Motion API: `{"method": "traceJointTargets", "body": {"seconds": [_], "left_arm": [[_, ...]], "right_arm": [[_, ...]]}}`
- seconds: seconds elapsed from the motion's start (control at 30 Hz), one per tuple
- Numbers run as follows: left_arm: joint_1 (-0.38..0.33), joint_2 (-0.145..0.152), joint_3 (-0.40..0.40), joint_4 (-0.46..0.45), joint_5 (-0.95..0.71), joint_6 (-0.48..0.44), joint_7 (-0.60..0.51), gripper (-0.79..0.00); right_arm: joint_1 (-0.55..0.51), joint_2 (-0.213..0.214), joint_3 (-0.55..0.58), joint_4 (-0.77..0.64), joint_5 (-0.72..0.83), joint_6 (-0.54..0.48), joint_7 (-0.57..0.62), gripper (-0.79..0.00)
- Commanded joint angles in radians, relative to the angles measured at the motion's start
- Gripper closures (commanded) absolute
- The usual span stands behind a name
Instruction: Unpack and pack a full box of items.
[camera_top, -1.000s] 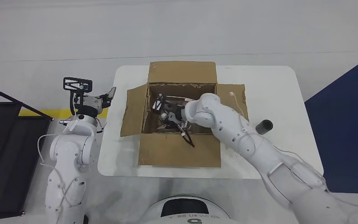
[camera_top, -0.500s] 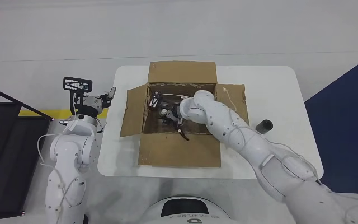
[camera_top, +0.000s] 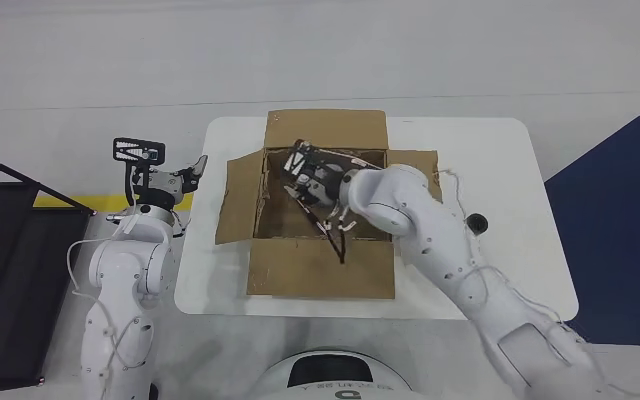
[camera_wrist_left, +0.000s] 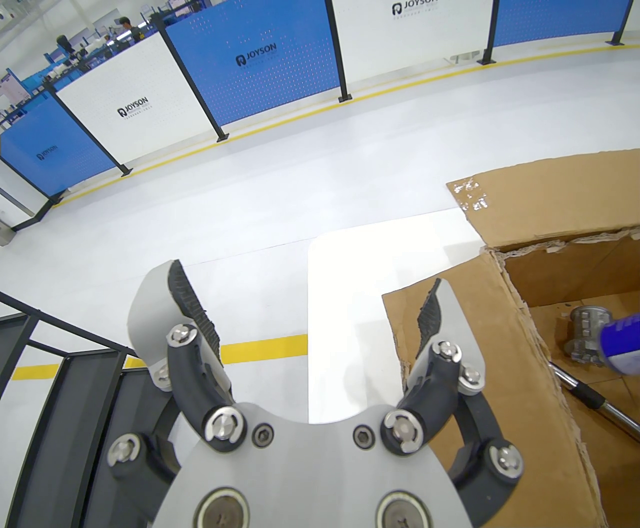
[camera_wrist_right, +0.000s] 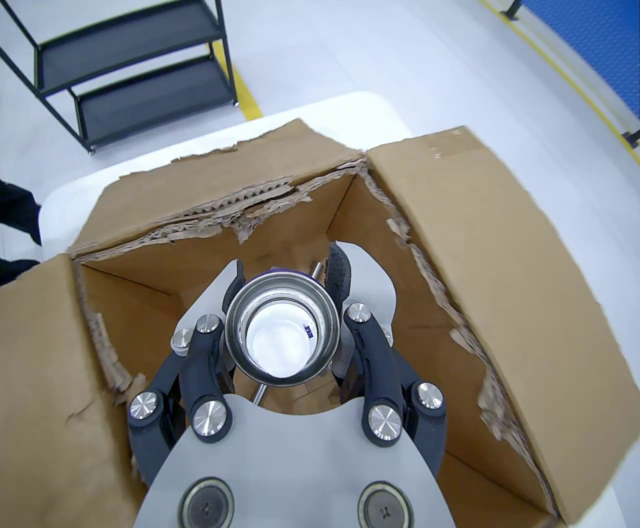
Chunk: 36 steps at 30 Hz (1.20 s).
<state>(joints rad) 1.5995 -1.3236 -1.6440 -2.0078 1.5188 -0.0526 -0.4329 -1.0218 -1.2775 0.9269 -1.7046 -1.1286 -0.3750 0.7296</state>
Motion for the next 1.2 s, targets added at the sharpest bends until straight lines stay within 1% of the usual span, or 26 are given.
{"method": "traceJointTargets", "body": {"seconds": [0.0,0.1,0.23,0.33,0.37,0.73,0.77,0.83,0.87,0.97,1.0,1.1,1.17], "left_arm": [[0.0,0.0,0.0,0.0,0.0,0.0,0.0,-0.785],[0.0,0.0,0.0,0.0,0.0,0.0,0.0,-0.785],[0.0,0.0,0.0,0.0,0.0,0.0,0.0,-0.785],[0.0,0.0,0.0,0.0,0.0,0.0,0.0,-0.785],[0.0,0.0,0.0,0.0,0.0,0.0,0.0,-0.785],[0.0,0.0,0.0,0.0,0.0,0.0,0.0,-0.785],[0.0,0.0,0.0,0.0,0.0,0.0,0.0,-0.785],[0.0,0.0,0.0,0.0,0.0,0.0,0.0,-0.785],[0.0,0.0,0.0,0.0,0.0,0.0,0.0,-0.785],[0.0,0.0,0.0,0.0,0.0,0.0,0.0,-0.785],[0.0,0.0,0.0,0.0,0.0,0.0,0.0,-0.785],[0.0,0.0,0.0,0.0,0.0,0.0,0.0,-0.785],[0.0,0.0,0.0,0.0,0.0,0.0,0.0,-0.785]], "right_arm": [[-0.101,0.023,0.102,-0.137,-0.031,0.028,-0.006,0.0],[-0.235,0.048,0.238,-0.276,-0.075,0.088,-0.045,0.0],[-0.41,0.068,0.414,-0.422,-0.077,0.158,-0.142,0.0],[-0.528,0.075,0.534,-0.49,-0.024,0.184,-0.235,0.0],[-0.54,0.075,0.545,-0.494,-0.01,0.184,-0.248,0.0],[-0.54,0.075,0.545,-0.494,-0.01,0.184,-0.248,0.0],[-0.542,0.075,0.547,-0.476,-0.013,0.198,-0.249,0.0],[-0.543,0.073,0.568,-0.436,0.022,0.238,-0.254,0.0],[-0.545,0.075,0.592,-0.428,-0.005,0.268,-0.241,0.0],[-0.581,0.079,0.653,-0.413,-0.15,0.381,-0.202,0.0],[-0.589,0.079,0.665,-0.411,-0.164,0.403,-0.199,0.0],[-0.617,0.079,0.734,-0.374,-0.248,0.518,-0.16,0.0],[-0.619,0.079,0.763,-0.351,-0.278,0.569,-0.139,0.0]]}}
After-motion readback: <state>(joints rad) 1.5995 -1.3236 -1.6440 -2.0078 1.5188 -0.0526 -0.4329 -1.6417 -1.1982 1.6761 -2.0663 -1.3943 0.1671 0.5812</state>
